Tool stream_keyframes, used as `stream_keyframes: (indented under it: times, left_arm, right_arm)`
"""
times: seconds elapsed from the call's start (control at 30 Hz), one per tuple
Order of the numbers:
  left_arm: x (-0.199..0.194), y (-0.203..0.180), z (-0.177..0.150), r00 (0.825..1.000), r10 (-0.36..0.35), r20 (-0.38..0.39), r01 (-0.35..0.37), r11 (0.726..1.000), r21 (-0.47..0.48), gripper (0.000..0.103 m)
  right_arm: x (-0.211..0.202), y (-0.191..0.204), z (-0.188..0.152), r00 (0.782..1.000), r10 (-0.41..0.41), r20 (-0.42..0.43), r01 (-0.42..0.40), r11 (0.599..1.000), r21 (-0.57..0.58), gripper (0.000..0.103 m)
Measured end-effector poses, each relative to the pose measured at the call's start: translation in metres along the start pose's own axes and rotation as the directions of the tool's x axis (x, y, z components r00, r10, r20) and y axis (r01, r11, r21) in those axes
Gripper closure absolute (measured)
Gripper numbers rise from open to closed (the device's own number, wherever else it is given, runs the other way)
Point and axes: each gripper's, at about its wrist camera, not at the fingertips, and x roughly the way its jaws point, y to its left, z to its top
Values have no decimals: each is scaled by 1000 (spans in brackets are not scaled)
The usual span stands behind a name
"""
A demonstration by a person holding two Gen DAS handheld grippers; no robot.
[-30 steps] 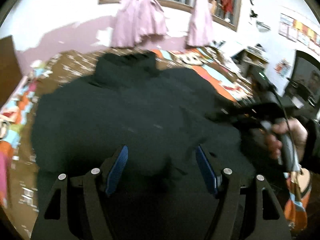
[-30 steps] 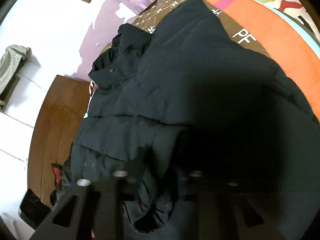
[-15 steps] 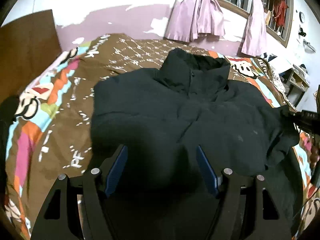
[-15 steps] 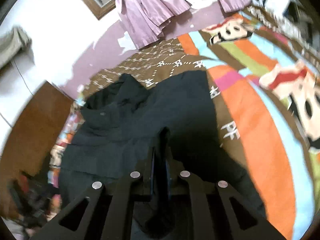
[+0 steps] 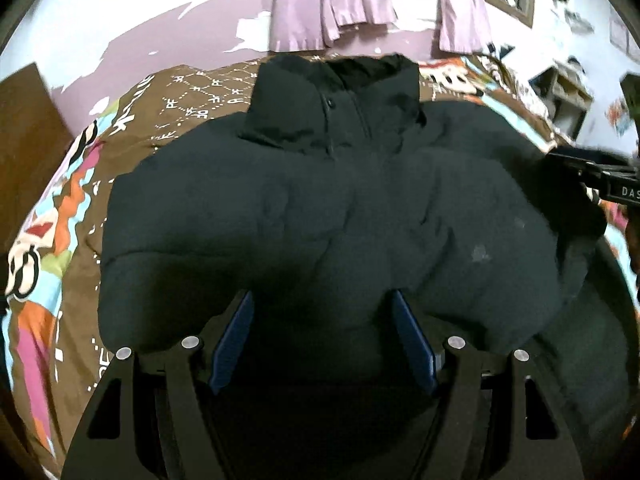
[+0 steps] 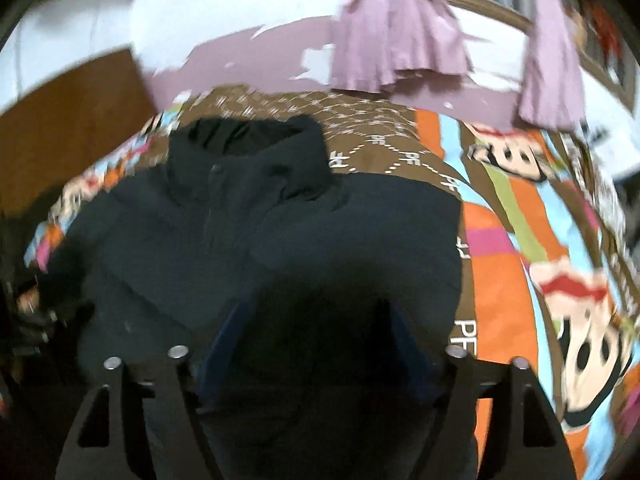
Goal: Fold large clothes
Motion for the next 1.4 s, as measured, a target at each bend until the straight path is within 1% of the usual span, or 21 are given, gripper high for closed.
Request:
stream_keyframes:
  times: [0.03,0.07,0.1,0.13,0.2,0.27,0.3,0.37,0.5,0.7,0.8,0.87,1.0,1.07,1.13,1.17,1.2,1.23,1.27,1.3,1.4]
  left_arm:
    - [3,0,-2,1000,4,-8,-4,1000,13,37]
    - [7,0,-4,1000,11,-19,-10,1000,27,36]
    - [10,-1,-6,1000,15,-26,-14,999,34,36]
    - [14,0,-7,999,18,-33,-17,999,38,36]
    - [18,0,-9,999,22,-43,-20,999,45,35]
    - [21,-4,-10,998,33,-49,-30,998,61,35]
    - [22,-5,-11,998,41,-51,-38,997,69,35]
    - [25,-7,-13,997,54,-56,-49,995,83,35]
    - [30,-12,-16,995,78,-60,-72,992,108,34]
    - [39,-16,-20,992,111,-58,-102,985,137,34]
    - [39,-17,-21,992,110,-55,-102,985,136,34]
    - [37,-15,-21,995,90,-49,-83,989,124,33]
    - [29,-2,-18,999,-15,-45,18,998,62,24]
    - [24,2,-16,998,-45,-40,47,998,36,23]
    - [18,7,-12,997,-72,-37,72,997,2,23]
    - [13,12,-8,997,-73,-33,72,997,-15,23]
    - [9,15,-3,998,-64,-23,63,998,-27,23]
    - [4,18,1,999,-54,-6,54,998,-39,22]
    - [-4,26,8,999,-43,27,45,997,-61,22]
    - [-8,31,13,998,-36,49,40,996,-80,22]
    - [-15,51,37,994,-16,109,31,991,-131,22]
  right_arm:
    - [5,6,-3,999,-34,-13,34,998,-52,20]
    - [5,6,-3,999,-34,-13,34,998,-52,19]
    - [12,12,-7,997,-72,-30,68,993,-101,17]
    - [18,15,-12,994,-103,-46,96,985,-142,12]
    - [38,20,-30,984,-159,-86,137,965,-222,10]
    - [43,13,-35,985,-141,-104,121,976,-182,10]
    - [49,8,-37,985,-117,-130,98,984,-146,10]
    - [53,4,-38,984,-108,-144,89,987,-133,10]
    - [61,8,-41,976,-133,-170,106,982,-158,10]
    - [67,6,-43,975,-136,-178,109,982,-155,8]
    - [65,7,-44,976,-140,-166,114,981,-155,8]
    - [58,7,-47,982,-132,-131,114,984,-138,8]
    - [47,4,-48,991,-99,-95,89,990,-108,5]
    - [40,2,-47,993,-72,-92,63,994,-89,5]
    - [28,-3,-45,998,-29,-58,26,998,-56,5]
    - [28,-3,-45,998,-29,-58,26,998,-56,5]
    - [21,-6,-45,999,-13,-33,11,999,-37,5]
    - [7,-14,-42,1000,1,17,-1,1000,4,5]
    - [7,-14,-42,1000,1,17,-1,1000,4,5]
    - [-4,-22,-35,998,-10,64,7,999,43,5]
    - [-13,-40,-7,994,-7,106,-6,992,126,5]
